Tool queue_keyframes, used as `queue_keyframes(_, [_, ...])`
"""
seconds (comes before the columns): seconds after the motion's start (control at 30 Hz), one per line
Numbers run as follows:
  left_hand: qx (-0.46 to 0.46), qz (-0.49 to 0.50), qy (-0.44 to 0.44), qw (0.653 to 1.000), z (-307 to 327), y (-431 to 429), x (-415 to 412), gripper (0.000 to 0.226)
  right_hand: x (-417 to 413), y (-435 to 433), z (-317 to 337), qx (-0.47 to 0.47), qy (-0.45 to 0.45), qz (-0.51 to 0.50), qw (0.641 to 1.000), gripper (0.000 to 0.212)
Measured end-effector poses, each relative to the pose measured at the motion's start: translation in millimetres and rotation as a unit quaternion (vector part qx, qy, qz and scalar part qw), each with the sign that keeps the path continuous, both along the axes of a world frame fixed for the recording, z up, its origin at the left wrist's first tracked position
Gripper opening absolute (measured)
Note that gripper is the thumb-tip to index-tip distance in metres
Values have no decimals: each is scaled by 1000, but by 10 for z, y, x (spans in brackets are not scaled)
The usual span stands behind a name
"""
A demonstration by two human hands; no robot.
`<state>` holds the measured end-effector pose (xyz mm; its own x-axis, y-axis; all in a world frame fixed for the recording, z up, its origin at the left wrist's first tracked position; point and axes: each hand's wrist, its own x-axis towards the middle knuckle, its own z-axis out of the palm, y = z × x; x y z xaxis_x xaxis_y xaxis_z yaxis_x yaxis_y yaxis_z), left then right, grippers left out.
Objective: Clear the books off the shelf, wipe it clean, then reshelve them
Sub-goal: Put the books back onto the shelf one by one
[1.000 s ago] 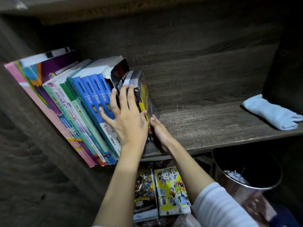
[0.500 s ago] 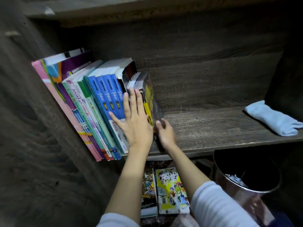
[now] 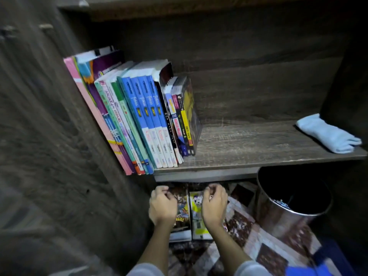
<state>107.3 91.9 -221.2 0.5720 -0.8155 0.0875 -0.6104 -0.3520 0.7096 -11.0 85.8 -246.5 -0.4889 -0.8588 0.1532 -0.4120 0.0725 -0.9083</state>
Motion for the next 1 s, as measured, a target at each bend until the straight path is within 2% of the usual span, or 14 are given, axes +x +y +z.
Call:
queue_keyframes(0.07, [96,29,72,992,-198,-15,143,19,-22,19,-201,73,51,30,996,40])
queue_keyframes(0.1, [129,35,105,985,-265,-23,198,20,-49,31,-259,111,73,50,990,43])
queue_keyframes(0.17, [184,32,154,970,-472,-95,306,27,-67,-2,-459,190,98,88,973,35])
queue_keyframes(0.37, [315,13,195,929,-1047,-289,453,38,132,-202,-1050,382,49,208,899,45])
queue_keyframes(0.57, [347,57,232,907,-1424,-463,652,54,366,-358,-1411,434,-44,228,870,50])
queue_keyframes(0.77, [376,62,292,877,-1754,-434,695,52,444,-509,-1646,462,-131,201,854,51])
queue_keyframes(0.87, [369,82,340,861,-1848,-459,746,49,479,-547,-1710,479,-141,213,840,51])
queue_keyframes(1.0, [358,101,377,848,-1908,-432,775,51,529,-533,-1720,479,-113,226,841,49])
